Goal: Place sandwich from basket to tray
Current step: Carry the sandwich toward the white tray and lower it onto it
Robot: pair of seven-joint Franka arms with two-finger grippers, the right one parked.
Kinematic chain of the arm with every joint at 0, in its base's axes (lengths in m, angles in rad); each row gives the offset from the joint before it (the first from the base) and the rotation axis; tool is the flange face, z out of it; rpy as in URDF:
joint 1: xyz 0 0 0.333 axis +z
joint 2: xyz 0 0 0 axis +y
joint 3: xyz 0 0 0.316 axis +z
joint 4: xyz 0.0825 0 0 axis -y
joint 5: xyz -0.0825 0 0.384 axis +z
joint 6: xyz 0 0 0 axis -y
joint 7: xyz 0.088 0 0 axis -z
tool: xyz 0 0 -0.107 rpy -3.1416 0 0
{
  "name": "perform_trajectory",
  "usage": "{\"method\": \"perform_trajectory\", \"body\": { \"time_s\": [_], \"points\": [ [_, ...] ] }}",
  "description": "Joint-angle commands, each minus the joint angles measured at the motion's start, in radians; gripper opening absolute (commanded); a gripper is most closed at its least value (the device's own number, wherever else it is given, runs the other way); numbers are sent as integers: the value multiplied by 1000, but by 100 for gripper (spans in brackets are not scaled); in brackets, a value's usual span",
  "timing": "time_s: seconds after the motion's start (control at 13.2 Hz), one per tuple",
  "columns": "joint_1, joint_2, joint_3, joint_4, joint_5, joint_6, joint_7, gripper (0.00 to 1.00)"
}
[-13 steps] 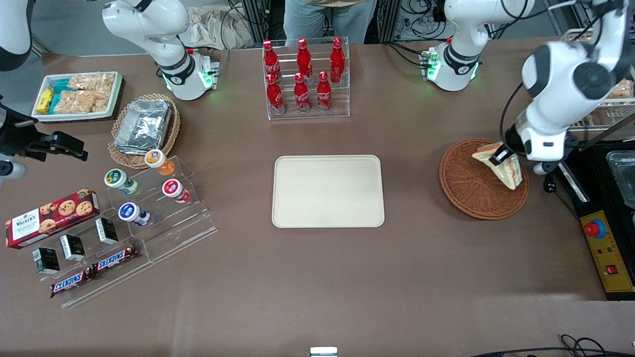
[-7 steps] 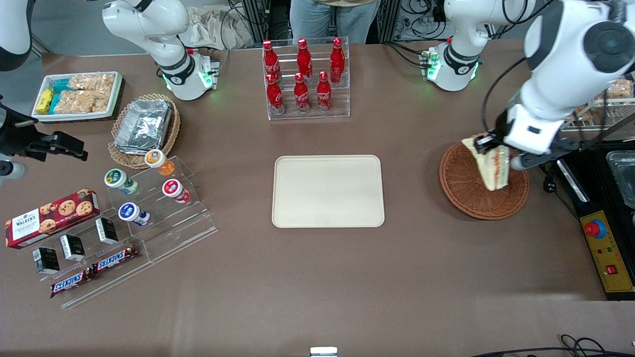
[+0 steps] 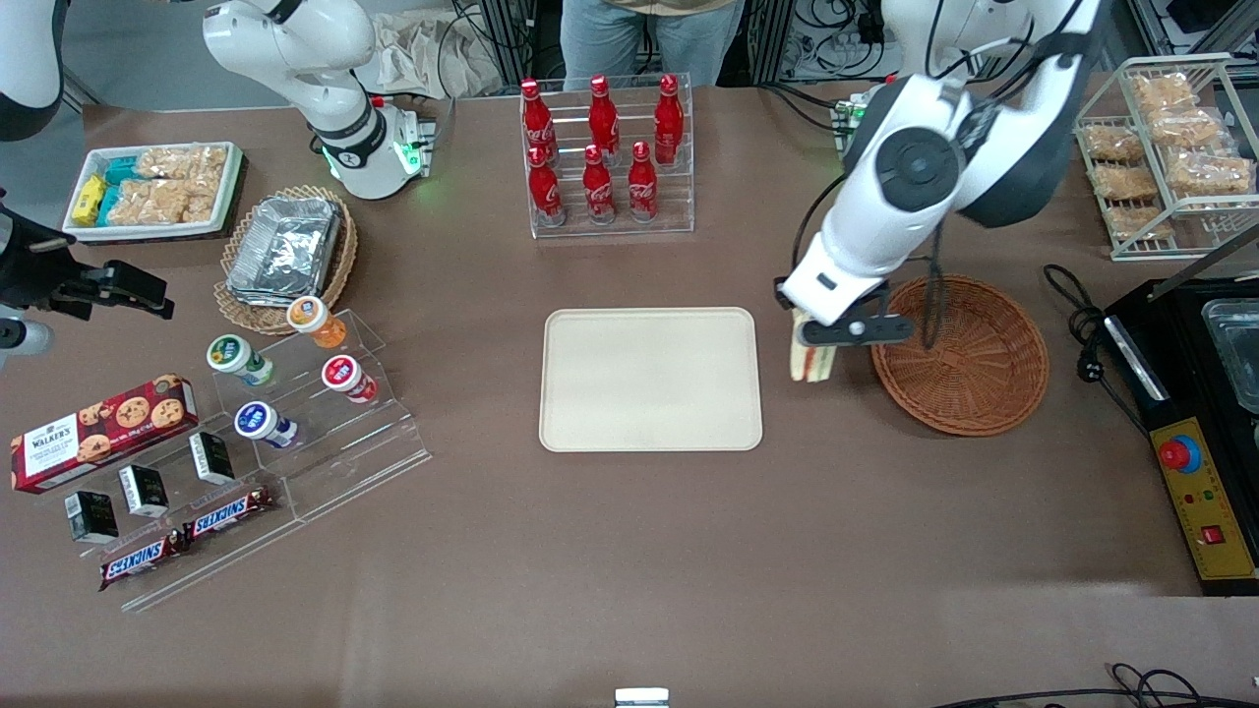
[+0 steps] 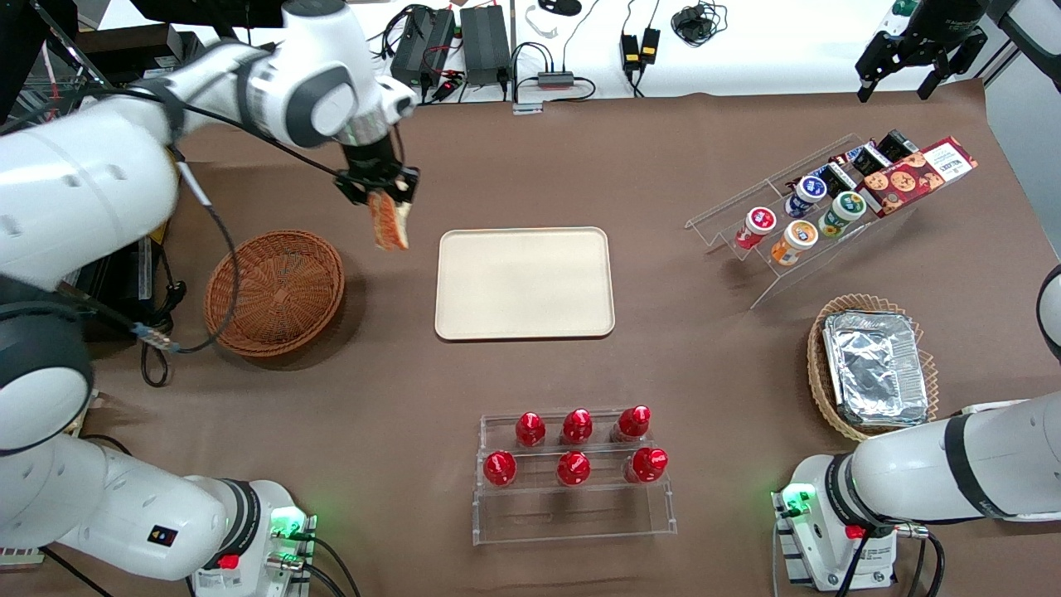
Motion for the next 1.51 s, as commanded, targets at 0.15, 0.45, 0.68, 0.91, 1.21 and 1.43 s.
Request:
{"method": "perform_trajectory", "body": {
  "time_s": [0.15,0.45,0.68,0.91,1.21,1.43],
  "points": [
    [-104,171,14,5,9,164,-119,0],
    [-142,297,14,0,52,301,-151,0],
    [-142,355,15,-32,92,395,-153,0],
    [-142,372,15,-44,98,418,-152,39],
    [-144,381,15,-38,103,418,-161,100],
    [-142,331,15,35,103,282,-193,100]
  ]
}}
